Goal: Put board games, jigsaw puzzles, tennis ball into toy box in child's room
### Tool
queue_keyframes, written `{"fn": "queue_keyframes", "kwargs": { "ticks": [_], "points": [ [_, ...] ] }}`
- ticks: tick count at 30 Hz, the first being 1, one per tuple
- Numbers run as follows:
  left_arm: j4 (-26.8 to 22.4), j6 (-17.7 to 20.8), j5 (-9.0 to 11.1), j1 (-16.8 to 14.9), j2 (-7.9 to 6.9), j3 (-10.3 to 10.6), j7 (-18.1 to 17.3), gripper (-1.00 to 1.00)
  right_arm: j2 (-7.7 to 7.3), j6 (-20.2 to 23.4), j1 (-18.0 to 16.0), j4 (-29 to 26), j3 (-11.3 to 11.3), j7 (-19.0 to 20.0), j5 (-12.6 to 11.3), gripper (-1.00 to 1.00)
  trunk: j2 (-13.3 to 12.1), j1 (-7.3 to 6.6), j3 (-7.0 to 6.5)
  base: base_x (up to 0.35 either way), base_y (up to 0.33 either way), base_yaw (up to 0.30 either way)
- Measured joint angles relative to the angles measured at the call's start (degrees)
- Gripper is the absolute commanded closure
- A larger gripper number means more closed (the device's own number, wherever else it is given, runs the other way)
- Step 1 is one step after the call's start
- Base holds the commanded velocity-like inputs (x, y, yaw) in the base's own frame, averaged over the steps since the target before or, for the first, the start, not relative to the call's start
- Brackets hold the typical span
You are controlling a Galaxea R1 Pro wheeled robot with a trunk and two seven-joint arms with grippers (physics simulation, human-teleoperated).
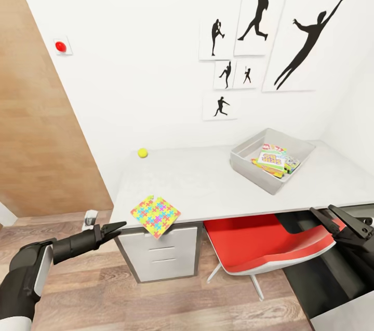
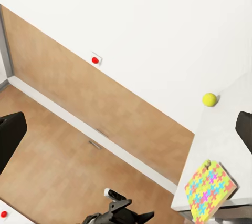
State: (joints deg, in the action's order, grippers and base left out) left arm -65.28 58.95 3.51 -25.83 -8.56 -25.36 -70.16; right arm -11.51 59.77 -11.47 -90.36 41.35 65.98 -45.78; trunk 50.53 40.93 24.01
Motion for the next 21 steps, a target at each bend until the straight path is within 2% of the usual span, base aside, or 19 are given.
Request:
{"fn": "queue_keyframes", "kwargs": {
  "ticks": [21],
  "points": [
    [0.3,-0.5,0.0,-0.1,-0.4,-0.4,0.6,-1.0,0.09,0.0,0.0,0.1,0.0,-0.1,0.1,-1.0,8.4,4.61,3.78,0.0,0.0,0.0]
  ]
}}
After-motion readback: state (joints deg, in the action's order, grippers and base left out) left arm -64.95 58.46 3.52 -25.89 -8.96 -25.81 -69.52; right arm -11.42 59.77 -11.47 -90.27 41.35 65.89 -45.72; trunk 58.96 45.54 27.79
